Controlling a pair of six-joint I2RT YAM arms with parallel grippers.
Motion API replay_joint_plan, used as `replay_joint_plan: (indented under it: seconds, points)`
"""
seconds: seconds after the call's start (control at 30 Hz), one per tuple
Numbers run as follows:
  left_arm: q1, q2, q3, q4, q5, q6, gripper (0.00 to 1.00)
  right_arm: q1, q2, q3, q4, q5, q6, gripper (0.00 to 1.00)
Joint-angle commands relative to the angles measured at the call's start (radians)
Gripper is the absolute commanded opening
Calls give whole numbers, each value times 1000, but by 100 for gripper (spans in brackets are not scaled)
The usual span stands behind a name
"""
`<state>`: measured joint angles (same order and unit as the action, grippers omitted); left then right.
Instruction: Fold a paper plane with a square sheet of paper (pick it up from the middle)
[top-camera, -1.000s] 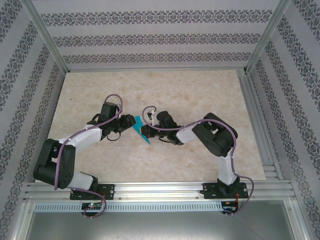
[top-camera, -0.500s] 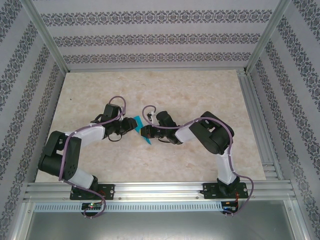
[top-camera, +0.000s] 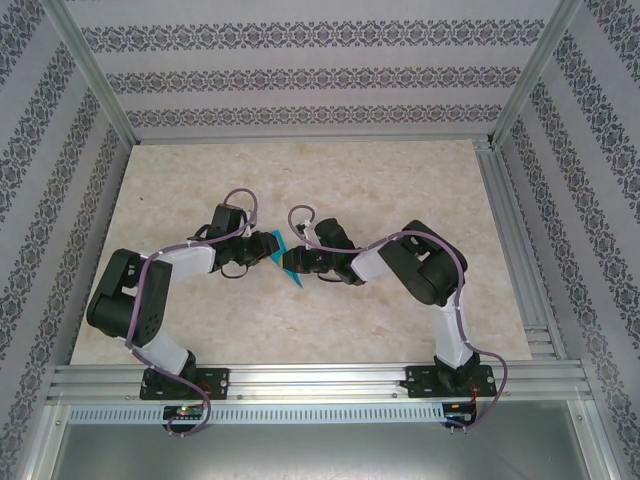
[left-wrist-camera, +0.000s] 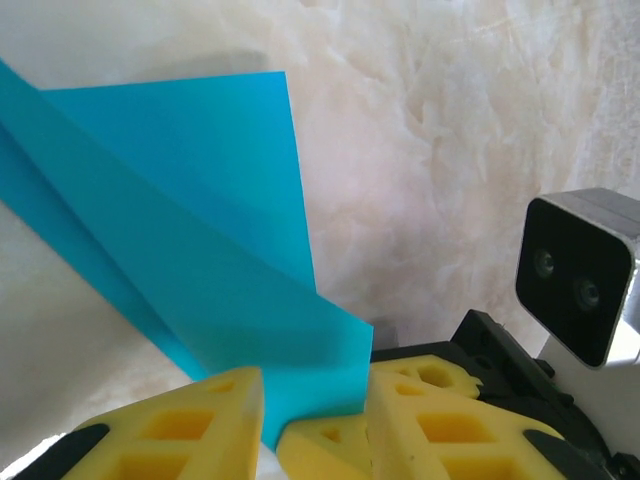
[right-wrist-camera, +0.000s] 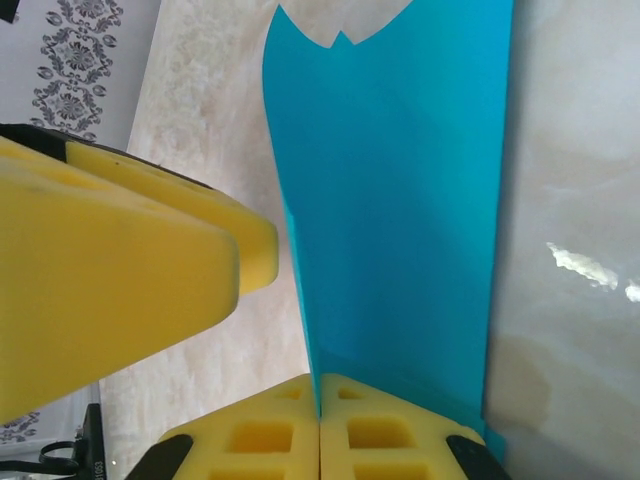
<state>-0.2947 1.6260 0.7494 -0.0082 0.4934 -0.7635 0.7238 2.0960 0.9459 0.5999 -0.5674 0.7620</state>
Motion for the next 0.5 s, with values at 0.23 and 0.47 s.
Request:
replay_joint_plan:
  seconds: [0.23, 0.47]
  points:
    - [7, 57, 31, 74, -8, 6, 29, -7, 18, 24, -2, -27, 12, 11]
    - [7, 70, 32, 74, -26, -9, 27, -11, -5, 26, -31, -30, 16, 17]
